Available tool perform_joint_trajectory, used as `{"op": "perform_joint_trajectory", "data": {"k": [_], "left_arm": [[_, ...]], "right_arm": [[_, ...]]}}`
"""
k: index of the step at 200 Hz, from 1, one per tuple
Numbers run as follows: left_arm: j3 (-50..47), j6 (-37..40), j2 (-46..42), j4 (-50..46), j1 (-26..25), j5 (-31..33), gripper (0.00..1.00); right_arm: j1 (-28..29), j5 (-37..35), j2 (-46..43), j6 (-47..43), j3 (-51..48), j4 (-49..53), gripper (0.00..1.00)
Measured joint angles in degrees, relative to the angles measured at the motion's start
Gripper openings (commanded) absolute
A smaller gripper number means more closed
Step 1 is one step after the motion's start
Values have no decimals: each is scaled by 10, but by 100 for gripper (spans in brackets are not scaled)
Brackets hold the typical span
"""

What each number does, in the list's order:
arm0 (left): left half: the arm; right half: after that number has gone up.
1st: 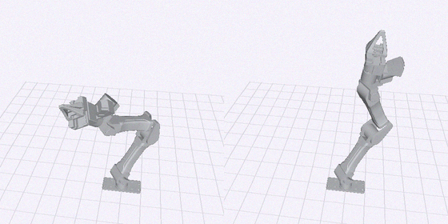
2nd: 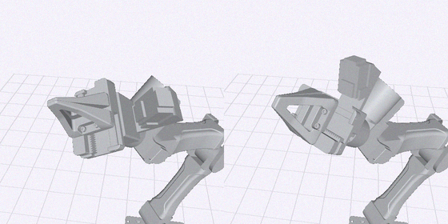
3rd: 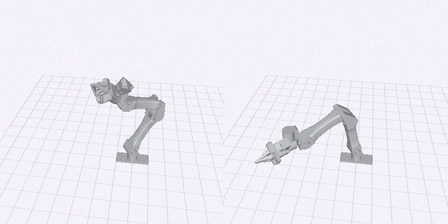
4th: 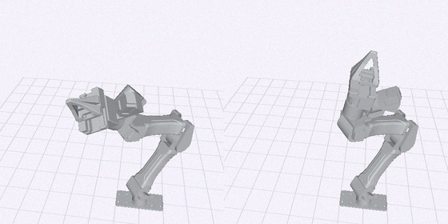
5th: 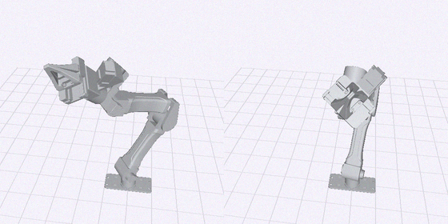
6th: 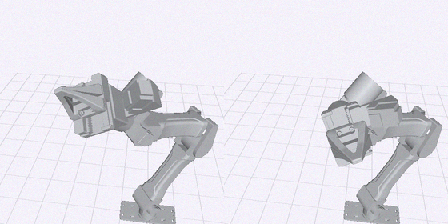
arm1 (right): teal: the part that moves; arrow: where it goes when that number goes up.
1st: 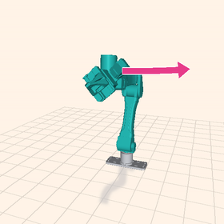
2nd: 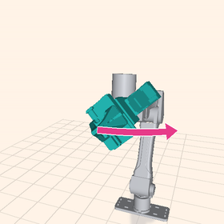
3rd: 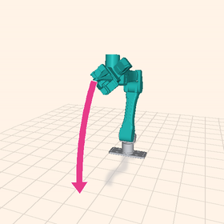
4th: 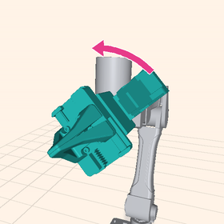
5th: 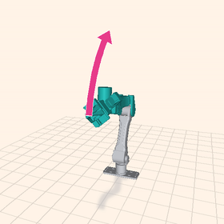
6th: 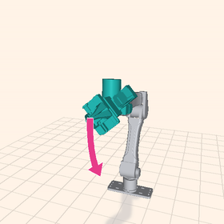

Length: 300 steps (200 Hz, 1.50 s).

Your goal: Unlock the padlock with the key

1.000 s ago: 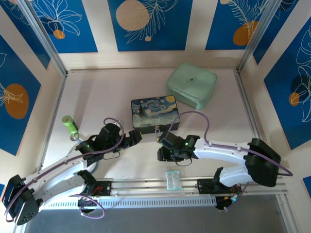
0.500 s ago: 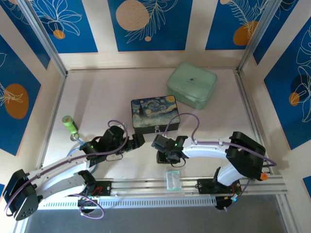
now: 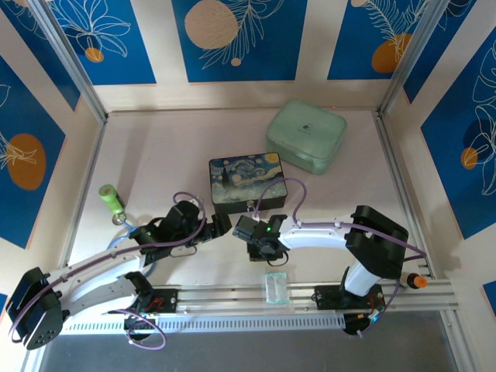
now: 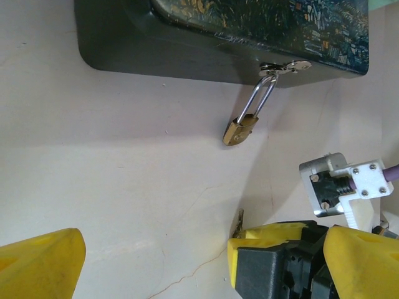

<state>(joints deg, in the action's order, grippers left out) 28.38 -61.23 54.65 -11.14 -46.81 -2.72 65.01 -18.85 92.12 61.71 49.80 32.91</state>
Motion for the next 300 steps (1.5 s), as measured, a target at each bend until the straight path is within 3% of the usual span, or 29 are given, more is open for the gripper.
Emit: {"op": "perform_joint_trajectory", "data": {"k": [16, 101, 144, 219, 231, 252, 266, 300], "left_arm": [[0, 0, 6, 0, 0, 0, 97], [4, 2, 22, 0, -1, 0, 96], [4, 20, 36, 22, -2, -3, 85], [-19, 113, 47, 194, -3, -68, 72], [-24, 119, 57, 228, -3, -81, 65], [-46, 116, 76, 298, -6, -99, 63], [-57, 113, 84, 324, -12, -104, 54], [-59, 109, 86, 373, -21, -110, 52]], "right_arm": [[0, -3, 0, -1, 0, 4, 22], [-20, 16, -33, -31, -43, -35, 6], [-40, 50, -67, -98, -82, -81, 3], [-143, 224, -171, -297, -172, -191, 0], [-156, 251, -186, -314, -173, -202, 0], [-177, 296, -205, -331, -173, -220, 0], [-183, 322, -218, -337, -173, -230, 0], [-215, 395, -250, -329, -182, -285, 0]]}}
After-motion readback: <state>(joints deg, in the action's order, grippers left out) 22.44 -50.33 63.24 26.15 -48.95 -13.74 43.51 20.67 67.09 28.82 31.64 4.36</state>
